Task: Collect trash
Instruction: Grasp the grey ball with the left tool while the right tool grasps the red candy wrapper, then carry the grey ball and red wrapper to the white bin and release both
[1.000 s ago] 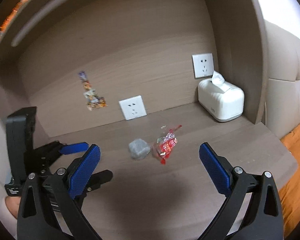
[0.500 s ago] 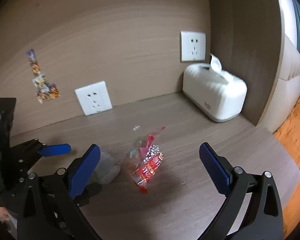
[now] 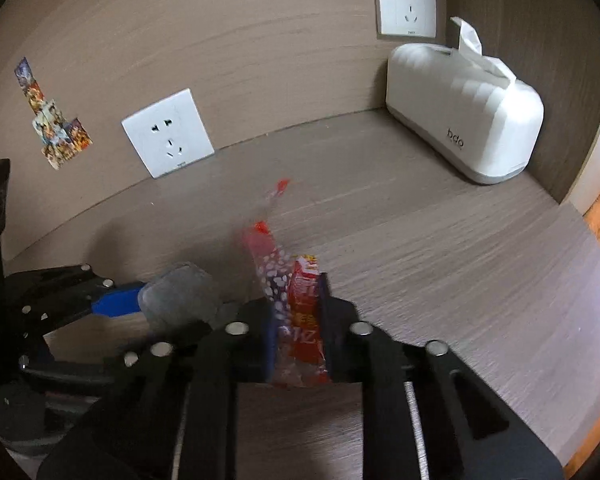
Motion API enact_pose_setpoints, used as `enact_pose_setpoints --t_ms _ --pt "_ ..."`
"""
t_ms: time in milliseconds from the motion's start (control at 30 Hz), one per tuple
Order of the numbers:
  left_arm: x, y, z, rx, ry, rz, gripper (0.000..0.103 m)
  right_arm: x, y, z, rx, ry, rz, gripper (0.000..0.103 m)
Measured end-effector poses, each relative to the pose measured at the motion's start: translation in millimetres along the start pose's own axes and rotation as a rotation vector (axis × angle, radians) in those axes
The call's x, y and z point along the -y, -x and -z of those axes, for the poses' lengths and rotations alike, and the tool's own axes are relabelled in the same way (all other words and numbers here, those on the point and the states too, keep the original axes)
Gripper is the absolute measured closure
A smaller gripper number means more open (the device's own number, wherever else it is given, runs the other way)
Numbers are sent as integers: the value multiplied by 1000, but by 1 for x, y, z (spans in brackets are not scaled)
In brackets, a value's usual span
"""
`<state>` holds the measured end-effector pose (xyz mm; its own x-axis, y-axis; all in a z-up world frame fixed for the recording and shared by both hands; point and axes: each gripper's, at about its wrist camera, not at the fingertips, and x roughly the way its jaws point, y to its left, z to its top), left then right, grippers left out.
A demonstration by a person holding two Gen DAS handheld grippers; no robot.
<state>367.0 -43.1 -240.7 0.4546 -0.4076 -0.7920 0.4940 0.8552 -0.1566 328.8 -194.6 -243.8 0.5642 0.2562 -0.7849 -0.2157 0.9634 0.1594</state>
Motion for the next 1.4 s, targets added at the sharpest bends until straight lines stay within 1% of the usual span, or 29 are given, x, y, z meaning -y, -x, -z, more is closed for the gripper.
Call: enact_pose_setpoints --t_ms 33,100,233,400,467,633,833,967,1067,1167,1267,1367,1400 --pt "-1 1 -1 -4 6 1 78 0 5 -1 12 -3 -9 94" --pt "1 7 0 2 7 -14 78 1 18 -3 43 -5 -20 94" --pt "11 23 1 20 10 -10 78 8 46 -4 82 -19 -39 95" --pt "40 47 1 44 -8 -4 78 20 86 1 119 -32 -46 95" --pt "59 56 2 52 -27 5 78 25 101 8 131 -33 -39 95" --pt "118 70 10 66 -102 7 78 45 144 37 151 -60 -27 95" --pt "192 77 27 60 -167 37 78 71 201 77 171 -104 6 95" --pt "240 80 40 60 -201 73 78 94 238 107 182 -134 46 95" --pt "271 77 51 47 -211 97 78 112 257 130 177 -166 73 95" --pt "303 73 65 32 -228 114 78 131 274 158 169 -203 93 95" --pt "333 62 84 9 -240 115 78 150 282 188 154 -231 92 95" --pt "360 43 108 -36 -260 104 78 166 282 214 156 -246 50 94" --pt "368 35 117 -51 -262 105 78 173 278 225 147 -239 53 94"
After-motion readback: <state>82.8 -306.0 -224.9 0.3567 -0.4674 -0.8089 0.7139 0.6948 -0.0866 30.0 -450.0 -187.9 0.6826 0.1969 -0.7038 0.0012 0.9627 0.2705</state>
